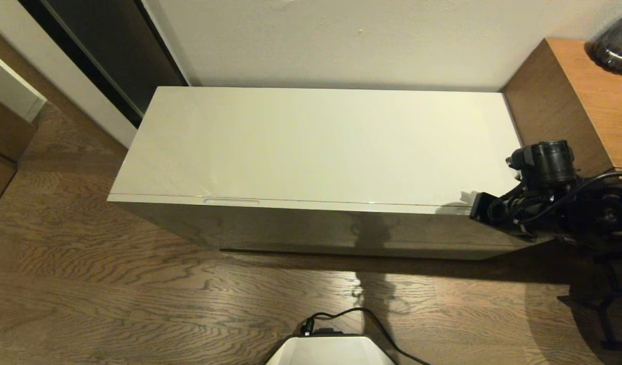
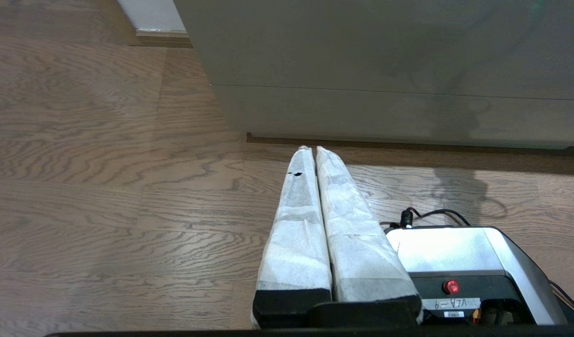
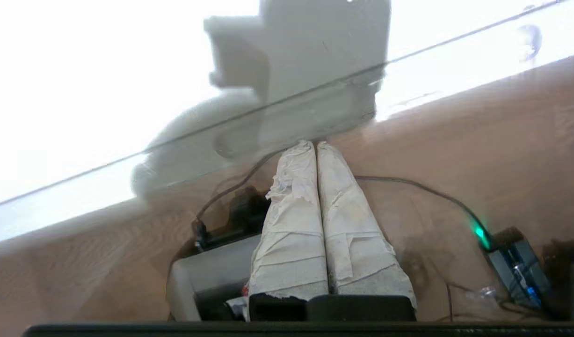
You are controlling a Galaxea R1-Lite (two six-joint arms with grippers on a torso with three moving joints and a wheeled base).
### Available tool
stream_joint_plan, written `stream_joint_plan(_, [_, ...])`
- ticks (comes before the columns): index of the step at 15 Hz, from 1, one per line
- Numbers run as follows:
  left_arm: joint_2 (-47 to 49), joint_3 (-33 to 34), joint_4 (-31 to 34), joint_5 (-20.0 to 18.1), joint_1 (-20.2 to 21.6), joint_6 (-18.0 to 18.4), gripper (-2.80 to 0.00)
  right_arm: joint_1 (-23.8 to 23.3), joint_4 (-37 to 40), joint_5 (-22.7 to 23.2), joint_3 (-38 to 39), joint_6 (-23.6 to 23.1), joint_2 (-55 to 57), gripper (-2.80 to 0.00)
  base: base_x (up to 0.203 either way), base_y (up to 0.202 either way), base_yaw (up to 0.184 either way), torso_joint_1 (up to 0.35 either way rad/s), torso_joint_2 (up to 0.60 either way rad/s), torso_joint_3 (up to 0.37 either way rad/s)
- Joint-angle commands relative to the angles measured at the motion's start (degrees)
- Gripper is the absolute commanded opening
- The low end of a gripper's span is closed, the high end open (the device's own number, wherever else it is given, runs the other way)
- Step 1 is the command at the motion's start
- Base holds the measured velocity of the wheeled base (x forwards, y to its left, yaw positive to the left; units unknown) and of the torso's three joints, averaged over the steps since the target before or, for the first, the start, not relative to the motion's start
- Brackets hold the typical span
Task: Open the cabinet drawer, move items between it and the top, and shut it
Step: Open the drawer
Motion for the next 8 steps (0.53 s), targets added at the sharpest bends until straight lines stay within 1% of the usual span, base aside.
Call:
stream_joint_plan(1, [0.1,0.0,0.0,0.0,-0.1,0.0,-2.80,0.0,-0.4,-0.5,-3.2,0.3,1.2,-2.80,0.000,0.000,0.000,0.000,0.00,0.000])
stream_joint_plan(6, [0.1,0.0,0.0,0.0,-0.1,0.0,-2.80,-0.1,-0.8,-0.9,-3.5,0.4,3.1,-2.80,0.000,0.000,0.000,0.000,0.00,0.000])
stream_joint_plan(8, [0.1,0.0,0.0,0.0,-0.1,0.0,-2.80,-0.5,-0.8,-0.8,-3.1,1.4,3.9,-2.80,0.000,0.000,0.000,0.000,0.00,0.000])
